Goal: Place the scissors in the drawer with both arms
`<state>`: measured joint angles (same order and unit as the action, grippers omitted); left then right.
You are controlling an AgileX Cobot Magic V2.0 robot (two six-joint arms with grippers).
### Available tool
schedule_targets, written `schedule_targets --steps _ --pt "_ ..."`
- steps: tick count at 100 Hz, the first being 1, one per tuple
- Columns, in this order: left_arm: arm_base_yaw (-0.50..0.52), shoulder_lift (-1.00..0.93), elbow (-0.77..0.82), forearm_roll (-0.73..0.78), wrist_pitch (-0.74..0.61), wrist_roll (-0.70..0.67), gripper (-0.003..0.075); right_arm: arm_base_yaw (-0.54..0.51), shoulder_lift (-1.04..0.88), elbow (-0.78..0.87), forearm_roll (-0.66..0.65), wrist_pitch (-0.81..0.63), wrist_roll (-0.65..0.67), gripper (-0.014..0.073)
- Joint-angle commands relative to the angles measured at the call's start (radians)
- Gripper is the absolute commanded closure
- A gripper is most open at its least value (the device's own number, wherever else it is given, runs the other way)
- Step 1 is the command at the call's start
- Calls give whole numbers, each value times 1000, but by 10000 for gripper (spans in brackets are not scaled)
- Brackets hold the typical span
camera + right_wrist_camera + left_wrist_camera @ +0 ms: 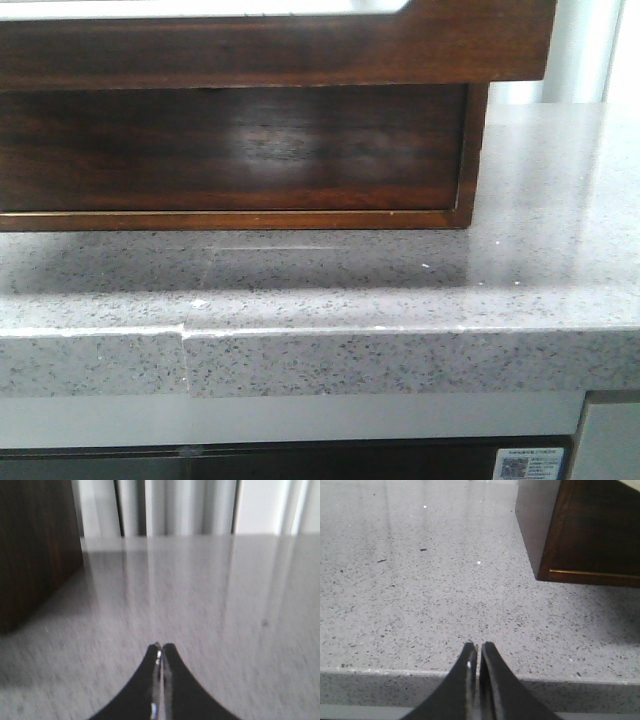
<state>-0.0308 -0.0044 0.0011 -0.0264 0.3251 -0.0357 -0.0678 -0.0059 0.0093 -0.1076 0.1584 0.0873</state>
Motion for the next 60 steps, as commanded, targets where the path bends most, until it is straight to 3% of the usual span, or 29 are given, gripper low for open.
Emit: schedule_targets --steps 1,22,60 --pt "3 -29 20 -10 -63 -9 742 -14 -18 30 -21 10 5 655" --pt "3 -29 20 -10 -63 -9 742 -17 -21 30 -31 173 5 655" --pt "3 -29 20 -10 -63 -9 742 -17 -21 30 -31 173 5 655"
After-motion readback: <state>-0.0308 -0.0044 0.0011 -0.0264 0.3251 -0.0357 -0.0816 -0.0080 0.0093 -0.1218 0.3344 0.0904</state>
